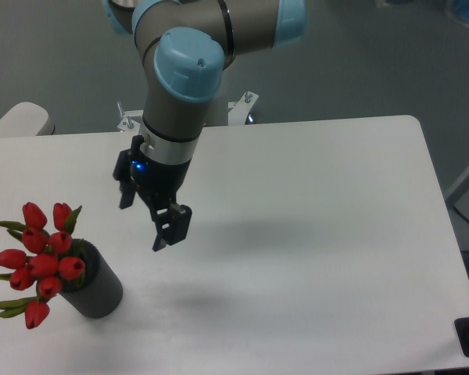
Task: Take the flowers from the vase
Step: 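Open the gripper and move it toward the red tulip stems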
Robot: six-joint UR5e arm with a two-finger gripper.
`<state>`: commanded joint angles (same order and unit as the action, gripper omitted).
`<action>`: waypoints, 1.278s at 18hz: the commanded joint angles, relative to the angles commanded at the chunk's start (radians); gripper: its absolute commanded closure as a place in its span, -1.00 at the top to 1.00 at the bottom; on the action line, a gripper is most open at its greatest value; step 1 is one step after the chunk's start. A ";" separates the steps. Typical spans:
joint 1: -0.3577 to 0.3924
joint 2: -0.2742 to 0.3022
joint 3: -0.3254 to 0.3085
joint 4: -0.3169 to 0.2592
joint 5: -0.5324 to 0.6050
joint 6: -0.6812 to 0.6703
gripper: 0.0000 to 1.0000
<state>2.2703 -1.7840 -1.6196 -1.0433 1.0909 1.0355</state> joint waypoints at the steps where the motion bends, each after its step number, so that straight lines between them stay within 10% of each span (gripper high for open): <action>1: 0.002 0.002 -0.022 0.014 -0.034 0.000 1.00; 6: 0.058 0.018 -0.124 0.040 -0.133 0.003 1.00; 11: 0.136 0.012 -0.187 0.092 -0.538 0.006 1.00; 15: 0.132 -0.009 -0.239 0.239 -0.557 0.005 1.00; 23: 0.084 -0.078 -0.221 0.314 -0.557 0.026 1.00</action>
<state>2.3548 -1.8621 -1.8408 -0.7289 0.5338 1.0615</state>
